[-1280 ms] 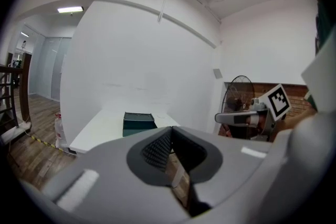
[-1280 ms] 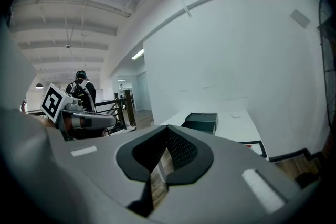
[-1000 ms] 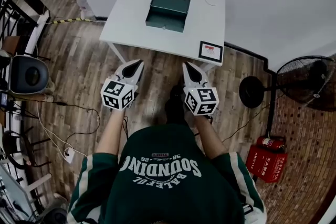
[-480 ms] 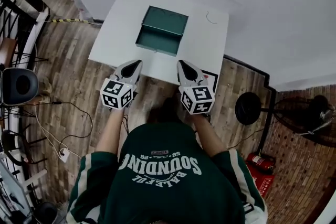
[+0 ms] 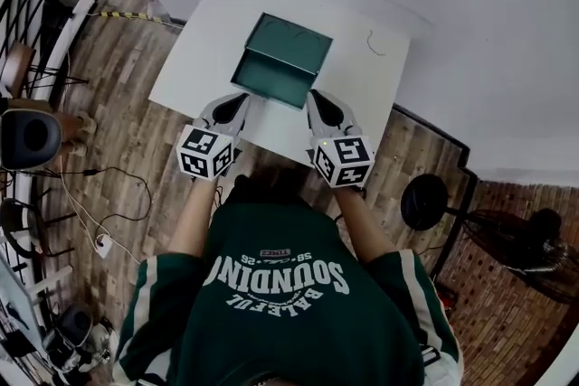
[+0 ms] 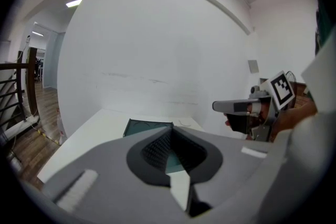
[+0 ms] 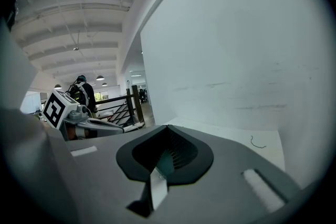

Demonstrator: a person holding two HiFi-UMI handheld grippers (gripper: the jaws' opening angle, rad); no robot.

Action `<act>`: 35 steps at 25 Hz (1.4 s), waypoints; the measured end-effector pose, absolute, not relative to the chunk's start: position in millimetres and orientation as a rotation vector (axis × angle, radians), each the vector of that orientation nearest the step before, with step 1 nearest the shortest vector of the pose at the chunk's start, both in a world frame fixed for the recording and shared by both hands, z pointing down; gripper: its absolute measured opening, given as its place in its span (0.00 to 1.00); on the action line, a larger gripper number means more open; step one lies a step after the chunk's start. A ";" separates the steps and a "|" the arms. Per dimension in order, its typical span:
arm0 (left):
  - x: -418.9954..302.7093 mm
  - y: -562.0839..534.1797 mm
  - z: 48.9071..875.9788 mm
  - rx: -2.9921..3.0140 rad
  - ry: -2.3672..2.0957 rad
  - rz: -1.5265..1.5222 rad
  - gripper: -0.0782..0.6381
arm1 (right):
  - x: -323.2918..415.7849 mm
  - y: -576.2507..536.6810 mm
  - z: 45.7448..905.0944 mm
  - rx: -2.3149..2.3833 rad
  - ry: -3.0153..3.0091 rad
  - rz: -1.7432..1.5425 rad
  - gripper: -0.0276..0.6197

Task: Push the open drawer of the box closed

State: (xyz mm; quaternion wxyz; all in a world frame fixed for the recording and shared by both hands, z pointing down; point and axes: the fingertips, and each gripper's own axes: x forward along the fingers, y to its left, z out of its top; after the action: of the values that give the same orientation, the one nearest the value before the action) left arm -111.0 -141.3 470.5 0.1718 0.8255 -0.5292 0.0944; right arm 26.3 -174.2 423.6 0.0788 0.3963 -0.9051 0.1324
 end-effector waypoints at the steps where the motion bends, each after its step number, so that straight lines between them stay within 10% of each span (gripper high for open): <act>1: -112.5 -143.4 471.1 2.339 -1.506 0.266 0.18 | 24.5 -176.2 424.2 1.182 -2.711 0.398 0.05; 32: -97.1 -146.1 612.5 2.117 -1.266 0.451 0.18 | 31.3 -181.4 509.6 1.159 -2.542 0.597 0.05; 35: -93.8 -149.3 629.3 2.070 -1.234 0.468 0.31 | 32.9 -180.6 514.2 1.163 -2.526 0.609 0.05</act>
State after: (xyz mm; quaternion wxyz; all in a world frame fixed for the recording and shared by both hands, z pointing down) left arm -93.8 -149.3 629.3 0.3366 0.7940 -0.4732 0.1796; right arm 32.9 -180.6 514.2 0.1470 0.4042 -0.8777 0.2116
